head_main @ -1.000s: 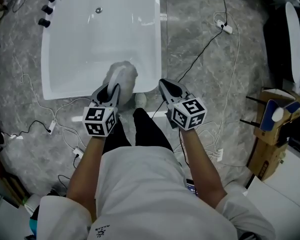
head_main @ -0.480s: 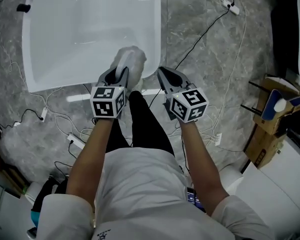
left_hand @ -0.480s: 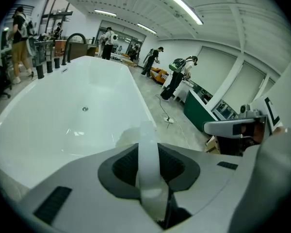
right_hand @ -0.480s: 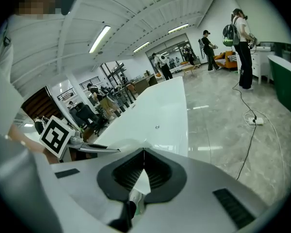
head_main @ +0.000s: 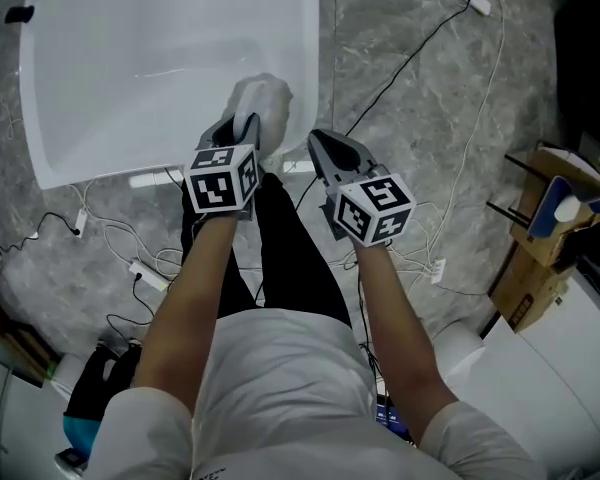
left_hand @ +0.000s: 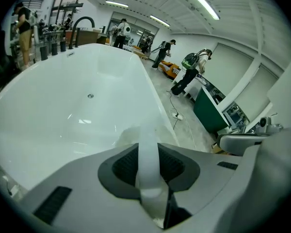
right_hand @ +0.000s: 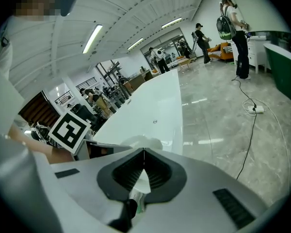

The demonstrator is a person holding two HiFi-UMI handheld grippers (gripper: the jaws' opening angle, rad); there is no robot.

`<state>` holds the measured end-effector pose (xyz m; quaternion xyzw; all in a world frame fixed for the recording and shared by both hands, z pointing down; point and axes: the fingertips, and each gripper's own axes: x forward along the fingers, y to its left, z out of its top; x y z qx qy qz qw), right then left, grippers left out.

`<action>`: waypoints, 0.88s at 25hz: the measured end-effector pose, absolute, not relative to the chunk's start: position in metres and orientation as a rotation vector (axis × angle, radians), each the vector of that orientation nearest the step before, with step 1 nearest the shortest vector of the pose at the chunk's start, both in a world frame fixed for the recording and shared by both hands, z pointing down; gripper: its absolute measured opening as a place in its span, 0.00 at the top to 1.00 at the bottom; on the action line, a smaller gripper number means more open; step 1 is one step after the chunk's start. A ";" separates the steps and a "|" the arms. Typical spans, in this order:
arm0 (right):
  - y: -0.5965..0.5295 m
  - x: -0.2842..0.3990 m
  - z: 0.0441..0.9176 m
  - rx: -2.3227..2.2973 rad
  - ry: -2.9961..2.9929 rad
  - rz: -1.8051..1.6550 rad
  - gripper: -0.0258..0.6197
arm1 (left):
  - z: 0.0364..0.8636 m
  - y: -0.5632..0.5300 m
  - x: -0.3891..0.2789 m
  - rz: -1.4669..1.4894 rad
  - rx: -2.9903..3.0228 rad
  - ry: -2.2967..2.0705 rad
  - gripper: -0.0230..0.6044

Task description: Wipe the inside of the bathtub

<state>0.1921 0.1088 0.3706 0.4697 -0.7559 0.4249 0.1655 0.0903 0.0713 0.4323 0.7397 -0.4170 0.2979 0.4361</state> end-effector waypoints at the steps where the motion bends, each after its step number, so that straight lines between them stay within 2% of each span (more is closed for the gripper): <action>1: 0.108 0.192 0.373 1.338 -2.152 1.216 0.93 | 0.437 0.070 0.091 0.746 1.820 -1.037 0.80; 18: 0.108 0.196 0.395 1.347 -2.118 1.272 0.93 | 0.488 0.069 0.121 0.829 1.629 -0.893 0.81; 22: 0.108 0.195 0.396 1.351 -2.114 1.280 0.93 | 0.495 0.070 0.120 0.925 1.654 -0.852 0.81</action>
